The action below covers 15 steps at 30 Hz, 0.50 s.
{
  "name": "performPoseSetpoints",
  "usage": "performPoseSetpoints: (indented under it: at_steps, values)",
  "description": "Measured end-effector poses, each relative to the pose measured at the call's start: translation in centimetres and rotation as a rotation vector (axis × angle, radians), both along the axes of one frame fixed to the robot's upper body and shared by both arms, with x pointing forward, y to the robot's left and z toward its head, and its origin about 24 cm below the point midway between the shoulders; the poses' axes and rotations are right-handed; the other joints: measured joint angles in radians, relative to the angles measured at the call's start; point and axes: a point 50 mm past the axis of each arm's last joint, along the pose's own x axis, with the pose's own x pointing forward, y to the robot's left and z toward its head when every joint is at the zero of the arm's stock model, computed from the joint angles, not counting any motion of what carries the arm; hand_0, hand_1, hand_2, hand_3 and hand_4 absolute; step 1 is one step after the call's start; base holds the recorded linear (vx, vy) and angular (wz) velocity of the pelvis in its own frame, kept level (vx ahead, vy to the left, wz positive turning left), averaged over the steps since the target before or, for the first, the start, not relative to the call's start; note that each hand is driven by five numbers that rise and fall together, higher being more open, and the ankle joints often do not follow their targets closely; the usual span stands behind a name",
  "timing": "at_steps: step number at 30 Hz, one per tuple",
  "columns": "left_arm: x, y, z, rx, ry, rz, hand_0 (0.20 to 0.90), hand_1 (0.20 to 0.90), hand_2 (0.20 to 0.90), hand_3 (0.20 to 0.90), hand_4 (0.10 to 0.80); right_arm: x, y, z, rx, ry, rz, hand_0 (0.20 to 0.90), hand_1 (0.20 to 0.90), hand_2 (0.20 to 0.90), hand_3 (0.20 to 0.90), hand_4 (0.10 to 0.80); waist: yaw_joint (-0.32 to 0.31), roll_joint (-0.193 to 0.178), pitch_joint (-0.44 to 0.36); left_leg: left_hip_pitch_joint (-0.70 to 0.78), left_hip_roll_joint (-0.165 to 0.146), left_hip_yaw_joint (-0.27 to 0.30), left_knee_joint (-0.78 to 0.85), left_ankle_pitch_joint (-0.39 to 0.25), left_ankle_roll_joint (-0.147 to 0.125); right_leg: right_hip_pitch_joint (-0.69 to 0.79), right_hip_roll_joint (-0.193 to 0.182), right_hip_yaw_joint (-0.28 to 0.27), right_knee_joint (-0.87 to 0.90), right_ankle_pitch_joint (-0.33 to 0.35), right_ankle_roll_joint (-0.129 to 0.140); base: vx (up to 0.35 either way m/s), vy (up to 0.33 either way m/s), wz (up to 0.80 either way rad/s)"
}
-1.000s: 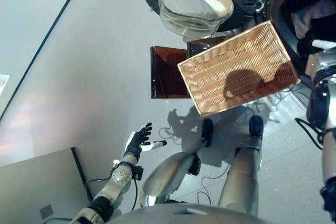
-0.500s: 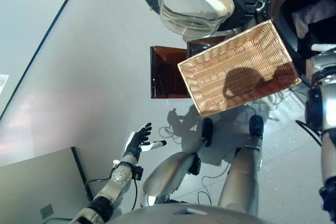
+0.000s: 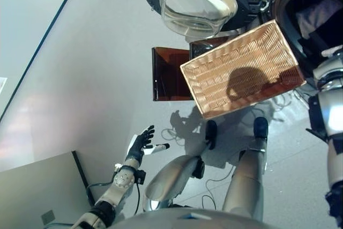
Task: Pick up the clothes and place them into the washing machine
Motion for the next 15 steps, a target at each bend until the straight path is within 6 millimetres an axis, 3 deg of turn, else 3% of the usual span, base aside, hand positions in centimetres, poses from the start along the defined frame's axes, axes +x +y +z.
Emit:
performPoseSetpoints:
  at_steps: [6, 8, 15]
  values:
    - [0.1, 0.1, -0.1, -0.006, 0.004, 0.027, 0.900, 0.900, 0.900, 0.900, 0.800, 0.1, 0.0, -0.2, -0.006, 0.001, 0.010, 0.900, 0.900, 0.900, 0.900, 0.800, -0.002, -0.001, 0.001, 0.004, 0.001, 0.001, 0.003, -0.002, 0.003, 0.006, 0.001, 0.000, -0.003, 0.001, 0.000, 0.000, 0.000, 0.00]
    - [0.1, 0.2, -0.4, 0.008, 0.016, 0.026, 0.900, 0.900, 0.900, 0.900, 0.800, 0.2, 0.0, -0.7, -0.013, 0.004, 0.024, 0.900, 0.900, 0.900, 0.900, 0.800, -0.004, -0.003, 0.002, 0.005, 0.002, 0.001, 0.019, -0.011, 0.015, 0.019, 0.002, -0.002, -0.007, 0.001, 0.000, 0.000, 0.000, 0.00]
    - [-1.2, 1.0, -2.0, 0.061, 0.105, 0.051, 0.900, 0.900, 0.900, 0.900, 0.800, 0.2, -0.1, -2.3, -0.004, 0.001, 0.067, 0.900, 0.900, 0.900, 0.900, 0.800, -0.004, -0.004, 0.003, 0.037, 0.006, -0.002, 0.032, -0.026, 0.029, 0.066, 0.005, -0.007, -0.025, 0.001, 0.000, 0.000, 0.000, 0.00]
